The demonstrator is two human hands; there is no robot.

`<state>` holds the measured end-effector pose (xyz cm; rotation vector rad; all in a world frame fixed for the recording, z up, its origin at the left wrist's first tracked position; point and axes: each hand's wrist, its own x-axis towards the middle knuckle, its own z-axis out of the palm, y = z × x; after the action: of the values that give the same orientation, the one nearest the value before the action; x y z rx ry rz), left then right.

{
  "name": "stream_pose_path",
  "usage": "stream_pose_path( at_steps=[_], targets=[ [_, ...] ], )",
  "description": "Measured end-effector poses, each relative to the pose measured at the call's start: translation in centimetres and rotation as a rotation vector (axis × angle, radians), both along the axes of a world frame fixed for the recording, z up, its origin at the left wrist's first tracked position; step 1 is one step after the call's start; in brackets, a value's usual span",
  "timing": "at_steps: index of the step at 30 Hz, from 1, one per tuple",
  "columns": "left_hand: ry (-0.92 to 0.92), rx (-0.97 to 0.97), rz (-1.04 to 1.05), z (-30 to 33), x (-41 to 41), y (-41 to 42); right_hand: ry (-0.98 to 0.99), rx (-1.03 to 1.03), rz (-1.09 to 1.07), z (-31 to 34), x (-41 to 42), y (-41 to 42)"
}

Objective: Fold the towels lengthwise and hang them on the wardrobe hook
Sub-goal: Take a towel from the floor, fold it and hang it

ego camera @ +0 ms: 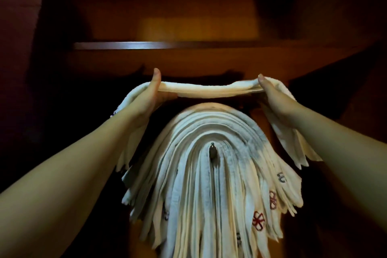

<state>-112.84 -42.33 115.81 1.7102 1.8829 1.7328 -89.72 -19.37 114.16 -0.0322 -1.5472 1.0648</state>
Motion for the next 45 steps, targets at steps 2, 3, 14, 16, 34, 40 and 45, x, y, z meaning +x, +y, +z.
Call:
stream_pose_path(
  at_steps=[2, 3, 14, 16, 34, 40, 45],
  targets=[
    [-0.123, 0.046, -0.059, 0.0, -0.6, 1.0, -0.053, -0.016, -0.024, 0.0, -0.6, 0.2],
    [-0.191, 0.066, -0.108, -0.1, -1.0, 1.7, -0.082, -0.005, -0.043, -0.1, -1.0, 0.8],
    [-0.467, 0.181, -0.189, -7.5, -2.1, 2.2, -0.273, -0.324, 0.029, -5.3, -1.0, 3.9],
    [-0.569, 0.243, -0.201, -8.5, -2.3, 1.8, -0.169, -0.45, -0.002, -5.8, -0.4, 4.6],
    [-1.172, 0.472, 0.205, -16.3, -0.9, 2.5, -0.221, -0.828, -0.123, -13.6, -0.3, 4.7],
    [-1.228, 0.508, 0.339, -17.4, 0.3, 0.7, -0.272, -1.006, -0.14, -17.0, 1.6, 3.6],
    [-1.364, 0.662, 0.325, -19.2, 1.8, -1.4, -0.407, -0.935, -0.178, -18.9, 3.3, 1.7]
  ],
)
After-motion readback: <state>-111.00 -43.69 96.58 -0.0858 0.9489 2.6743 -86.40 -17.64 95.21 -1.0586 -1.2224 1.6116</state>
